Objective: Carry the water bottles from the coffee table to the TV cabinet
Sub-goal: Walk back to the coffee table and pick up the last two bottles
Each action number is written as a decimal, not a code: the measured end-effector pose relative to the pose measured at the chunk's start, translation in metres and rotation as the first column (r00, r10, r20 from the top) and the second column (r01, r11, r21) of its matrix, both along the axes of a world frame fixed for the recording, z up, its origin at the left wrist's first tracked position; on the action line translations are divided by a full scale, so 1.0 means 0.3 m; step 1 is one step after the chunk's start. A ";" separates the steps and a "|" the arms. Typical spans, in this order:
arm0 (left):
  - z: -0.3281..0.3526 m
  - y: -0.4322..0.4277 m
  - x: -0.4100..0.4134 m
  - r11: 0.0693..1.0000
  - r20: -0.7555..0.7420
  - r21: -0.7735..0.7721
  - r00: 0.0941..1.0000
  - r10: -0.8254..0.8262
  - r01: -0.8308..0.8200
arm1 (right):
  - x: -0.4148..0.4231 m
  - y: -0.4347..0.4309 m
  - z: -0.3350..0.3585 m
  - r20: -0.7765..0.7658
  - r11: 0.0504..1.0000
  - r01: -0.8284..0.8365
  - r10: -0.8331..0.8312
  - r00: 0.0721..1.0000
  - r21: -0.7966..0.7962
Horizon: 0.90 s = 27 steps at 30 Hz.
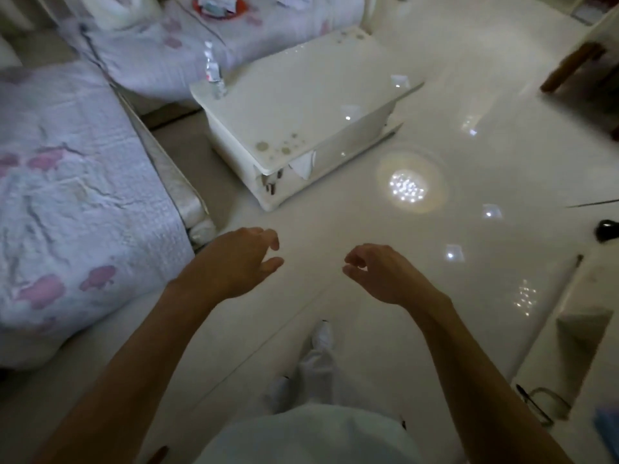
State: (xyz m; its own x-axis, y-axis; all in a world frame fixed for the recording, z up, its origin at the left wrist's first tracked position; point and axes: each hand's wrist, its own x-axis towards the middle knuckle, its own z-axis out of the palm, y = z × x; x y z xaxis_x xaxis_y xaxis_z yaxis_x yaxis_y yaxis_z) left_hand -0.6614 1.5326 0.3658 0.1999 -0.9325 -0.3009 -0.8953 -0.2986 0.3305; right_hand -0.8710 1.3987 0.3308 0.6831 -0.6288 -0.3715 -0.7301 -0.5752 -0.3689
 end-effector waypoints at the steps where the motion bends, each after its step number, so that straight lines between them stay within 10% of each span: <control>1: 0.008 -0.017 -0.003 0.999 0.002 -0.024 1.000 0.025 -0.025 | 0.020 -0.031 0.003 -0.002 0.999 -0.038 0.038 0.999 -0.001; 27: 0.098 -0.523 0.069 0.950 0.020 0.055 0.952 0.306 -0.307 | 0.225 -0.662 0.024 0.085 0.951 -0.308 0.307 0.948 -0.004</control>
